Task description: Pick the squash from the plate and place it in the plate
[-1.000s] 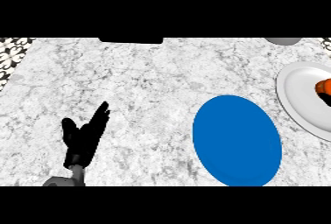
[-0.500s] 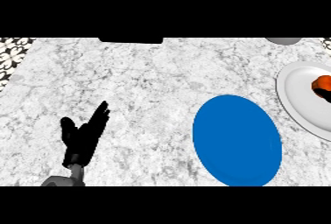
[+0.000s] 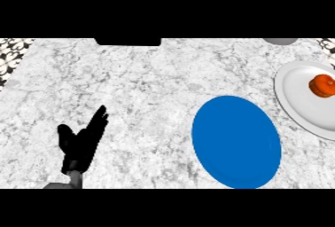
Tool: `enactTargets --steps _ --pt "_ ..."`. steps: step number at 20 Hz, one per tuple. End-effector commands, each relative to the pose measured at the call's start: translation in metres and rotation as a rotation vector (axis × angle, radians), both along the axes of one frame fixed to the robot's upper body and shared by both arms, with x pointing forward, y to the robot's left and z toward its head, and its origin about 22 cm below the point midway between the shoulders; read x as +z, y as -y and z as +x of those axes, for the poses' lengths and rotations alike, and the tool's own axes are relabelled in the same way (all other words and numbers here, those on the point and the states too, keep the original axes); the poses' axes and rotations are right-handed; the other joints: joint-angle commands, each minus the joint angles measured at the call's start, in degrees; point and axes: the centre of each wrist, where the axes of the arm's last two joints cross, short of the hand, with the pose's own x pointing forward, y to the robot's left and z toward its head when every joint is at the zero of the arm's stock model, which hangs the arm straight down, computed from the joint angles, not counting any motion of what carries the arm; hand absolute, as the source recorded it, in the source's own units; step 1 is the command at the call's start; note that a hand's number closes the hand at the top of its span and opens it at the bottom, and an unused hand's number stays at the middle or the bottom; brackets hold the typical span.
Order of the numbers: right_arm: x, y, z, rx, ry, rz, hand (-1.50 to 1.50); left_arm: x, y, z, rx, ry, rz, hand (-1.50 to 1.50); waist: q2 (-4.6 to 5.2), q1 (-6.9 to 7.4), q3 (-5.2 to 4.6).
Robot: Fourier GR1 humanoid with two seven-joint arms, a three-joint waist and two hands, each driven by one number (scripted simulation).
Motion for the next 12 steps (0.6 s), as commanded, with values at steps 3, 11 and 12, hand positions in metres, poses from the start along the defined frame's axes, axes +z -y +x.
enactTargets --steps 3,11,12 --pt "0.0 0.02 -0.023 0.132 0.031 0.101 -1.5 -0.006 -0.008 -0.01 0.016 -0.08 0.004 0.0 -0.26 -0.79 -0.35" --pt "-0.032 0.041 -0.091 0.259 -0.042 0.064 -1.5 0.009 -0.004 -0.013 0.035 -0.068 -0.003 0.0 -0.63 -1.66 -0.47" --pt "-0.03 0.039 -0.087 0.285 -0.085 0.045 -1.5 -0.004 0.005 -0.007 0.031 -0.067 0.003 0.0 -0.61 -1.87 -0.51"
